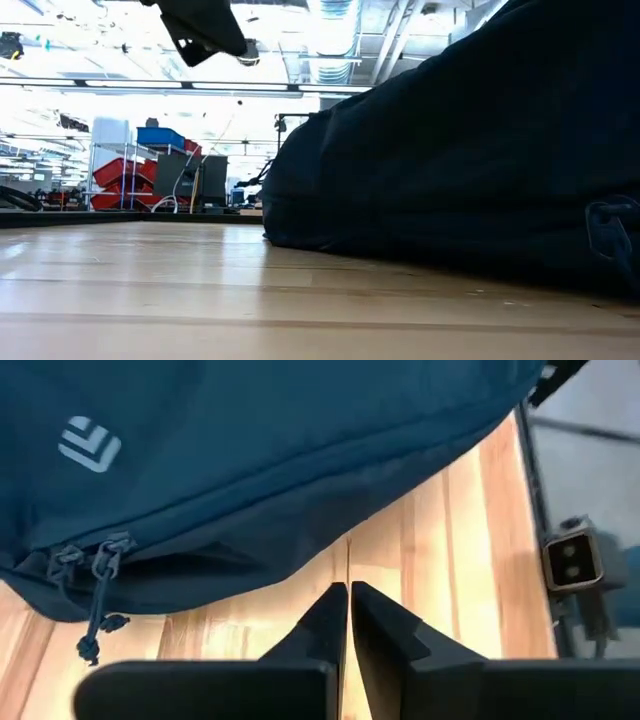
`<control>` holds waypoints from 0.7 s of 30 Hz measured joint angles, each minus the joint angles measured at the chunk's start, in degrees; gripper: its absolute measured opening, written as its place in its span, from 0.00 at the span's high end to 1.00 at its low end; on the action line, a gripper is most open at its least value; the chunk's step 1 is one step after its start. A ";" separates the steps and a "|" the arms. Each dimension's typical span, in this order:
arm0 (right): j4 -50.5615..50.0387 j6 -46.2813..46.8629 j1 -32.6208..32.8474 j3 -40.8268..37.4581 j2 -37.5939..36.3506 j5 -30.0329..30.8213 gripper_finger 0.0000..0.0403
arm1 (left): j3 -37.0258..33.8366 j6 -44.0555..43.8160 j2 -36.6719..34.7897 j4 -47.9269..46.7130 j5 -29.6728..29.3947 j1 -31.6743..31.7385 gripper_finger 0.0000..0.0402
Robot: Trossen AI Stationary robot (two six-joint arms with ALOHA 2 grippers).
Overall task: Unpack backpack
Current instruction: Close the dark blue backpack
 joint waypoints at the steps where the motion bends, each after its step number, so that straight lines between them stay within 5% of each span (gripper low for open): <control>1: 3.42 -0.22 0.02 -4.11 -2.03 -0.08 1.00 | -0.55 -0.42 -0.92 0.73 -0.51 -0.28 0.98; 8: 18.40 -14.18 -10.25 -22.45 -9.59 -2.63 1.00 | -7.23 -5.03 -9.50 6.11 -13.40 -3.90 1.00; 16: 41.42 -49.95 -34.39 -23.49 -8.63 -4.81 1.00 | -13.52 -6.30 -15.26 9.58 -24.25 -5.34 1.00; 21: 46.54 -54.25 -43.77 -22.71 -8.72 -10.04 1.00 | -14.32 -6.48 -15.89 9.28 -25.58 -5.34 1.00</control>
